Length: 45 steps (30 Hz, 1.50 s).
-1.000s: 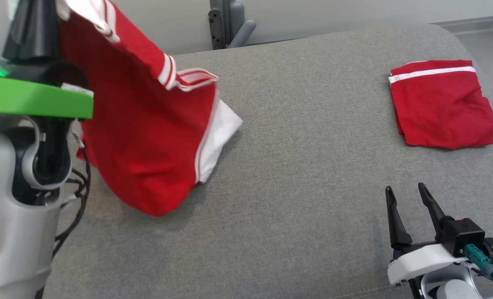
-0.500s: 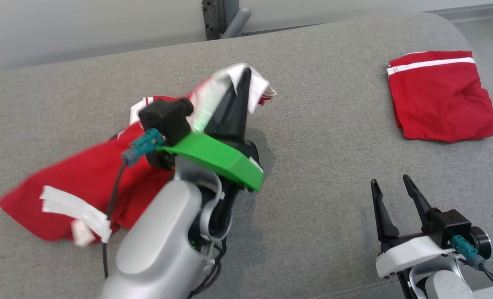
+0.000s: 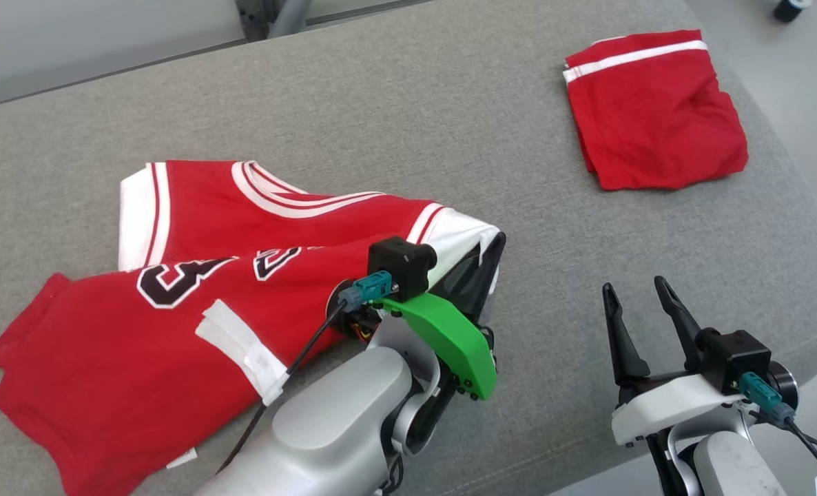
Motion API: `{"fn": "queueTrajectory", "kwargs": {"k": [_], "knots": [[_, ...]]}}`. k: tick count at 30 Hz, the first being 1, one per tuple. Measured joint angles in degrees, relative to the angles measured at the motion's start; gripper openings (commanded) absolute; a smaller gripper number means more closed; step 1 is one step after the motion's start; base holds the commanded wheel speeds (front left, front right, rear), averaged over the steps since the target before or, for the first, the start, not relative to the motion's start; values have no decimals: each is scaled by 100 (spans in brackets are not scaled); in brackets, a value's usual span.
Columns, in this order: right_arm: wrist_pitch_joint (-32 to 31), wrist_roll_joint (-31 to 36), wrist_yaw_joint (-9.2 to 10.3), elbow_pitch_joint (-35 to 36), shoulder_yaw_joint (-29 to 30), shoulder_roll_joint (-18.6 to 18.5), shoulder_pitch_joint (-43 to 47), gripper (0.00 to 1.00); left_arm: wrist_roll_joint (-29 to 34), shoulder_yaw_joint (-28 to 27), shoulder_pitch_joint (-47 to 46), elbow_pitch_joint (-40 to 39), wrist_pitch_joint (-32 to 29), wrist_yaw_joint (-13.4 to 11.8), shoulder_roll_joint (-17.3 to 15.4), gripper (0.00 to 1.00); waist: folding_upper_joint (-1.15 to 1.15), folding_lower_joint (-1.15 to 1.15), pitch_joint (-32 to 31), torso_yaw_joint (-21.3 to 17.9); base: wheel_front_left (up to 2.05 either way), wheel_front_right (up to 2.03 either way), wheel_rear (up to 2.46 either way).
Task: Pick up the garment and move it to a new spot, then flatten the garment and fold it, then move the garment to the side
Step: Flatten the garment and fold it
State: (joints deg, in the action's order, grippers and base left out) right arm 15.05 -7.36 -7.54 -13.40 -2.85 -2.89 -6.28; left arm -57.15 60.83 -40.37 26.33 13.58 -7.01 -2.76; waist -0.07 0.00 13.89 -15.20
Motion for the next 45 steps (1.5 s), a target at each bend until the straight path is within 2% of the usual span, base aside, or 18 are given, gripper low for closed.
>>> {"fn": "queueTrajectory", "kwargs": {"k": [1, 2, 3, 5, 11, 14, 16, 18, 21, 26, 27, 31, 35, 40, 45], "knots": [[0, -7, 0, -22, 7, -1, 1, 100, -93, 94, -22, 49, 30, 35, -1, 0, 0, 0, 26, -58, 0, 0, 0], [0, -11, 0, -40, 16, -2, 1, 100, -204, 187, -24, 97, 56, 113, -1, 6, 0, 0, 51, -114, 0, 0, 0], [0, -18, 0, -56, 21, -1, 1, 100, -342, 310, -21, 160, 63, 202, 0, 34, 0, 0, 74, -163, 0, 0, 0], [1, -97, 0, -101, 85, 3, 6, 100, -511, 534, -13, 348, 41, 278, 3, 100, 0, 0, 109, -246, 0, 0, 0], [0, -48, 0, -168, 301, 0, 166, 100, -1110, 843, 73, 456, -148, 330, -1, 100, 0, 0, 76, -216, 0, 0, 0], [0, 3, 0, -164, 342, 5, 221, 100, -1368, 961, 248, 187, -294, 508, 5, 100, 0, 0, -22, -45, 0, 0, 0], [0, 12, 0, -141, 383, 2, 259, 100, -1258, 1023, 271, 96, -302, 524, -68, 100, 0, 0, -82, 67, 0, 0, 0], [0, 53, 0, -113, 405, 2, 291, 100, -987, 1087, 333, -42, -263, 459, -291, 100, 0, 0, -141, 189, 0, 0, 0], [0, 97, 0, -85, 461, 5, 346, 100, -672, 1007, 466, -267, -18, 105, -717, 100, 0, 0, -231, 376, 0, 0, 0], [0, 151, 0, -12, 544, 3, 456, 100, -366, 249, 915, -802, 125, -612, -1336, 100, 0, 0, -372, 694, 0, 0, 0], [0, 151, 0, -12, 544, 3, 456, 100, -366, 249, 915, -802, 125, -612, -1336, 100, 0, 0, -372, 694, 0, 0, 0], [0, 165, 0, 4, 569, 2, 557, 100, 146, -726, 1494, -1272, 145, -1063, -1746, 100, 0, 0, -470, 947, 0, 0, 0], [0, 204, 0, 22, 571, 5, 595, 100, 650, -1445, 2128, -1478, 146, -1372, -1990, 100, 0, 0, -541, 1173, 0, 0, 0], [0, 257, 0, 26, 566, 4, 606, 100, 711, -2153, 2694, -1359, 146, -1469, -2132, 100, 0, 0, -599, 1383, 0, 0, 0], [0, 308, 0, 11, 536, 4, 605, 100, 530, -2414, 2875, -1079, 146, -1313, -2175, 100, 0, 0, -618, 1469, 0, 0, 0]]}}
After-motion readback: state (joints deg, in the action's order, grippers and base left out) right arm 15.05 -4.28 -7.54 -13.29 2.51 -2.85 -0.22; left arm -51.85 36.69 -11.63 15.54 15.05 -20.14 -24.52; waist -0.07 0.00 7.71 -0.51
